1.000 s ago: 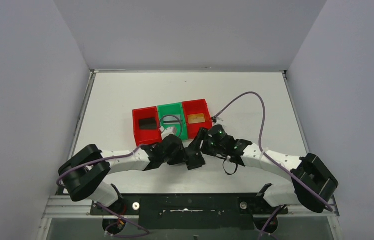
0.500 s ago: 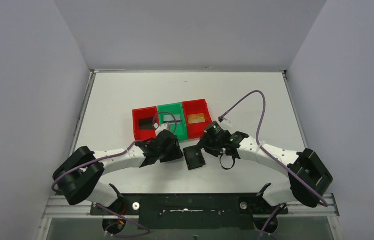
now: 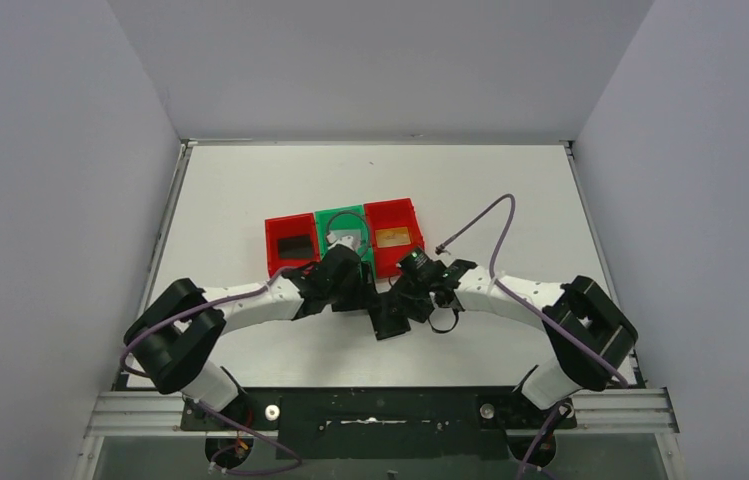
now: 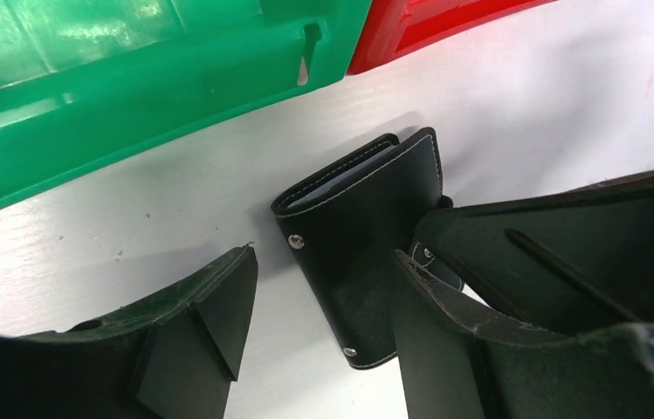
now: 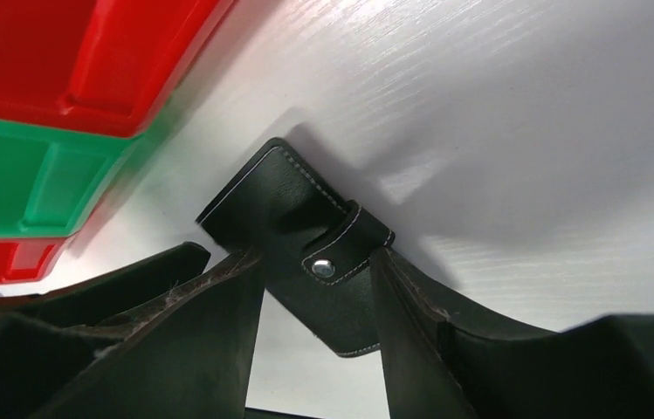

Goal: Take the credit cards out of the card holder

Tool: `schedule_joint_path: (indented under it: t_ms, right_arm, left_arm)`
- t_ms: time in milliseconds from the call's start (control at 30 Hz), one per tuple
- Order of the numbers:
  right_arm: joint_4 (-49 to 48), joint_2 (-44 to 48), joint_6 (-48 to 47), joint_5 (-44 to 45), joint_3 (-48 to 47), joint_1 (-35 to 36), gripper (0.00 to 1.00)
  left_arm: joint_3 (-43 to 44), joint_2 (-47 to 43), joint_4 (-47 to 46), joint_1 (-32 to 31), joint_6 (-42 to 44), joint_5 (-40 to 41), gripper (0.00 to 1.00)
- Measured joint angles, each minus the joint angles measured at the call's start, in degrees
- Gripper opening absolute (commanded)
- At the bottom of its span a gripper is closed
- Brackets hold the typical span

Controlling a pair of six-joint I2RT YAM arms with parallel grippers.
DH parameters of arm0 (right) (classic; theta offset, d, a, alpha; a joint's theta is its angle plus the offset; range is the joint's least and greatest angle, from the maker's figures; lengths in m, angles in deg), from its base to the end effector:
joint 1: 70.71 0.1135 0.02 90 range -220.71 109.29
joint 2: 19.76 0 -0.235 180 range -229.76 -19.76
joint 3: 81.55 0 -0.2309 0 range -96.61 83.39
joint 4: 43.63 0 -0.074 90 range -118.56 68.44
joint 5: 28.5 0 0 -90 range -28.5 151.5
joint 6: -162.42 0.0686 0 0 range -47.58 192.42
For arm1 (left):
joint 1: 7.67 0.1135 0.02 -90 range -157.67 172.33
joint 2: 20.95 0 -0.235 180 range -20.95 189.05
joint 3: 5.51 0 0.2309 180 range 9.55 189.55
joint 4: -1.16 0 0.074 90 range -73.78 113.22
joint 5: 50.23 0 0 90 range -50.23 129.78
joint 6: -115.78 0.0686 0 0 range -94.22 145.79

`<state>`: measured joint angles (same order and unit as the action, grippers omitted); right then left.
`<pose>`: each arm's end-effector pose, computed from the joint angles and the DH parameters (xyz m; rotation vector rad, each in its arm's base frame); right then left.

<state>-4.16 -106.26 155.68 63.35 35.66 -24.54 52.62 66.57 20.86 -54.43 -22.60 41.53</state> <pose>0.1965 0.2015 0.1280 0.9179 2.7015 0.5954 0.2101 -0.2203 0.1272 -0.0508 2.5550 -0.6771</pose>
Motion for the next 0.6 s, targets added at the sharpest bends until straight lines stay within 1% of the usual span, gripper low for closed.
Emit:
schedule_joint_path:
  t_ms: [167, 267, 300, 367, 400, 500, 600]
  right_arm:
    - [0.3, -3.4, 0.5, -1.8, -1.7, -0.5, 0.45]
    - [0.2, -4.2, 1.5, -3.0, -1.7, -1.0, 0.40]
    - [0.2, -4.5, 1.7, -3.4, -1.6, -1.3, 0.38]
    - [0.2, -5.0, 2.2, -3.9, -1.5, -1.6, 0.36]
    - [0.2, -5.2, 2.5, -4.1, -1.4, -1.8, 0.34]
    - [0.3, -5.4, 2.5, -4.5, -1.6, -1.9, 0.23]
    - [1.2, -5.6, 1.8, -4.5, -2.4, -1.9, 0.10]
  left_arm:
    - [0.7, 3.1, 0.7, -0.5, 0.9, -0.5, 0.53]
    - [2.4, 4.6, 1.4, -1.6, 1.3, 0.2, 0.49]
    - [3.1, 5.0, 1.9, -1.9, 1.3, 0.8, 0.47]
    - [4.0, 5.8, 2.8, -2.3, 1.3, 1.7, 0.38]
    - [4.3, 6.1, 2.9, -2.5, 1.0, 2.2, 0.37]
    - [3.9, 6.1, 2.4, -2.7, 0.0, 3.0, 0.34]
    - [2.4, 5.6, 0.4, -2.8, -0.9, 3.2, 0.32]
